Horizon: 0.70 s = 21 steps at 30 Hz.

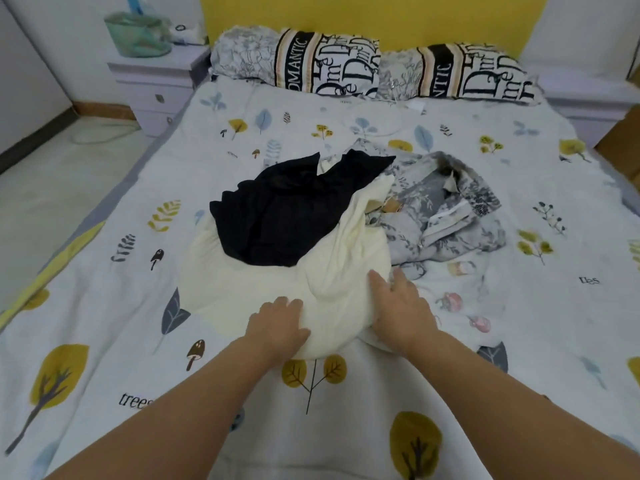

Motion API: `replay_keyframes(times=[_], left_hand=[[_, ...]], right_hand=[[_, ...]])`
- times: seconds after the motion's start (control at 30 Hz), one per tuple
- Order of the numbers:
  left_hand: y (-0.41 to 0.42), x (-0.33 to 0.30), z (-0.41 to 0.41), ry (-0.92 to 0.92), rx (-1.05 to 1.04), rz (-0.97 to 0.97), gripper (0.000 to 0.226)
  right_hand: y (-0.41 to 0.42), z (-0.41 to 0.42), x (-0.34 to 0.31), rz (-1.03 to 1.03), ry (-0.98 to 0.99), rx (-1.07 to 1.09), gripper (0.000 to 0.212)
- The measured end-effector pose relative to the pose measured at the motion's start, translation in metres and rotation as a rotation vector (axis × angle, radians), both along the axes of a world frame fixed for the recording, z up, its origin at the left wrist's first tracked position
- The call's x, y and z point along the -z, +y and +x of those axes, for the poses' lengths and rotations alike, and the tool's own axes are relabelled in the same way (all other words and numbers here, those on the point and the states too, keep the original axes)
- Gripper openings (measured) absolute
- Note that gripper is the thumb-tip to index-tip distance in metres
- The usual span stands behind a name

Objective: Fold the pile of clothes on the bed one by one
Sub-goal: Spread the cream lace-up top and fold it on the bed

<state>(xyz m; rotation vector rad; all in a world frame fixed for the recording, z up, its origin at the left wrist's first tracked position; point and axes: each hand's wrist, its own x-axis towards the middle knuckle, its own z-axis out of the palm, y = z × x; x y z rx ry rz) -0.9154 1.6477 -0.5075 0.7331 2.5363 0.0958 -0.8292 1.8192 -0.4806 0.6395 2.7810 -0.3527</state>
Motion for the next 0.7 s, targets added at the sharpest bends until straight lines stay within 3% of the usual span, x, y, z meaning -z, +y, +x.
replay_keyframes(times=[0.13, 0.23, 0.33, 0.43, 0.53, 0.63, 0.7], left_hand=[[0.010, 0.040, -0.003, -0.067, 0.019, -0.049, 0.089], [0.005, 0.061, 0.000, -0.095, 0.055, -0.056, 0.098], [0.000, 0.070, 0.001, -0.020, 0.067, 0.010, 0.058], [-0.002, 0.057, 0.004, -0.001, -0.052, 0.329, 0.015], [-0.012, 0.021, 0.006, -0.037, -0.196, 0.504, 0.026], [-0.024, -0.030, 0.006, 0.070, -0.258, 0.608, 0.031], [-0.028, -0.072, 0.005, 0.071, -0.280, 0.693, 0.028]], right_hand=[[0.006, -0.015, 0.030, 0.199, -0.033, -0.177, 0.092], [0.006, -0.016, 0.044, 0.281, -0.106, -0.207, 0.075], [-0.004, -0.012, 0.049, 0.330, 0.018, -0.261, 0.037], [-0.012, -0.003, 0.047, 0.279, 0.123, -0.226, 0.030], [-0.026, 0.009, 0.022, 0.208, 0.256, -0.221, 0.020], [-0.033, 0.023, -0.012, 0.158, 0.257, -0.209, 0.013], [-0.038, 0.031, -0.043, -0.003, 0.280, -0.148, 0.010]])
